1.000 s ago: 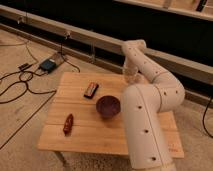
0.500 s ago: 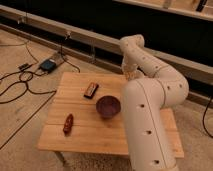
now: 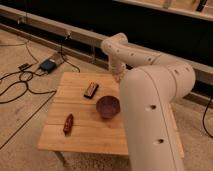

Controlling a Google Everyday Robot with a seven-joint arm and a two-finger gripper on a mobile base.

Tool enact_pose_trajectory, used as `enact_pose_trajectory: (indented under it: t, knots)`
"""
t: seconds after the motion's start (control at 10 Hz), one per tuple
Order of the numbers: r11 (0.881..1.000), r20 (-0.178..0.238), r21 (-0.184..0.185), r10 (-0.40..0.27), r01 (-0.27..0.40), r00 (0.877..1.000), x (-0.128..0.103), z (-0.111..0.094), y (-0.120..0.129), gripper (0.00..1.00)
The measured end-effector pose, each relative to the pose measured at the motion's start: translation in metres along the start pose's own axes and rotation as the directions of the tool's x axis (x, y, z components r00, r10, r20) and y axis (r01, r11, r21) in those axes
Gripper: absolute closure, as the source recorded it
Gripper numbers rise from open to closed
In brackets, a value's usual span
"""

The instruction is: Place the ceramic cup in the ceramic bowl

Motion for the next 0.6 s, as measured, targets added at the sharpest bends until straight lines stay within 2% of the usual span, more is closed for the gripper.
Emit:
enact_pose_trajectory:
  t: [0.2,0.6]
  knots:
    - [0.998,-0.010,0.037,-0.055,0.055,0.998,0.019,-0.009,0.026,1.00]
    - [0.992,-0.027,0.076,-0.099,0.101,0.995,0.043,-0.010,0.061,1.00]
